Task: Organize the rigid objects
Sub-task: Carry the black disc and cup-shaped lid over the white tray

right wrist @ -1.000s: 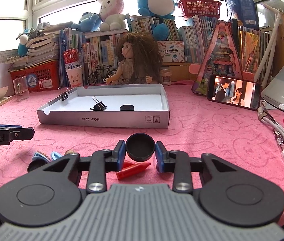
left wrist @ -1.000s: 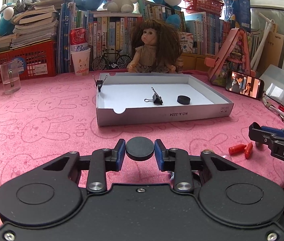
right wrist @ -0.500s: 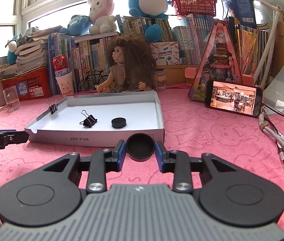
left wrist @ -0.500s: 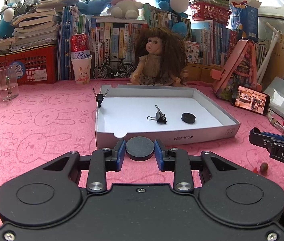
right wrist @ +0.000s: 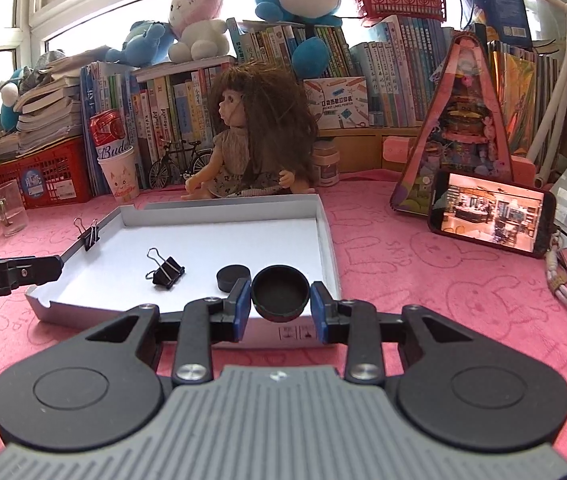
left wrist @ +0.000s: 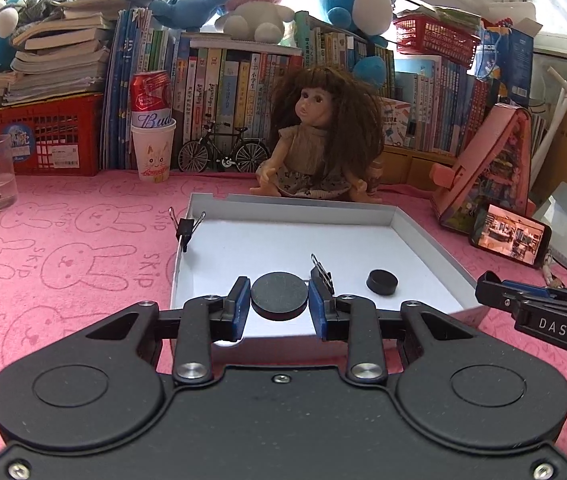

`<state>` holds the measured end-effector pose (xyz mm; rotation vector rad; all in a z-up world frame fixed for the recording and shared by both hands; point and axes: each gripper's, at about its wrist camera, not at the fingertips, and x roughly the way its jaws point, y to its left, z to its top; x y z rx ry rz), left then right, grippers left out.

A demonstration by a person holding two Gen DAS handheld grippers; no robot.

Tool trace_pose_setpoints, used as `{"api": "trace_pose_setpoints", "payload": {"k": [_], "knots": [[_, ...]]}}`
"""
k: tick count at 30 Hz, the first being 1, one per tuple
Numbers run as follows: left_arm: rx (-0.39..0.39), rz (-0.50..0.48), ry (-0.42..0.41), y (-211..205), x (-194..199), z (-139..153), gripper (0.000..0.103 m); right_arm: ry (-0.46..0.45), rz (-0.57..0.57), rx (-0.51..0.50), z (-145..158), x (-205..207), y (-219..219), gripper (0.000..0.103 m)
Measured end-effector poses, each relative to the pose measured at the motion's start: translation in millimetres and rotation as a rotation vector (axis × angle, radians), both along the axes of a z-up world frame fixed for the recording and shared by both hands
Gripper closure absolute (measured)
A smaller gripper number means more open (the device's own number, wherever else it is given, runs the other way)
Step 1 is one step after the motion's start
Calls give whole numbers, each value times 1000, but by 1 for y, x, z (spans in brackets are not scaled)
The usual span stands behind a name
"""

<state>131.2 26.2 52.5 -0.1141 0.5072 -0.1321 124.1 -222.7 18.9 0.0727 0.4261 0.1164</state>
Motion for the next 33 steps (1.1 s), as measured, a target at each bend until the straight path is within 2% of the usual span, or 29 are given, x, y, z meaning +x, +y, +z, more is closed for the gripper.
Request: {"api": "trace_pose_setpoints", "payload": {"k": [14, 30, 33], "knots": [[1, 47, 96, -7, 69, -22, 74, 86, 25, -8, -6, 57, 7, 66], [31, 45, 143, -14, 104, -33, 74, 196, 42, -57, -12, 98, 13, 66], [23, 44, 155, -15, 109, -34, 74, 226, 41, -37, -14, 104, 12, 66]]}}
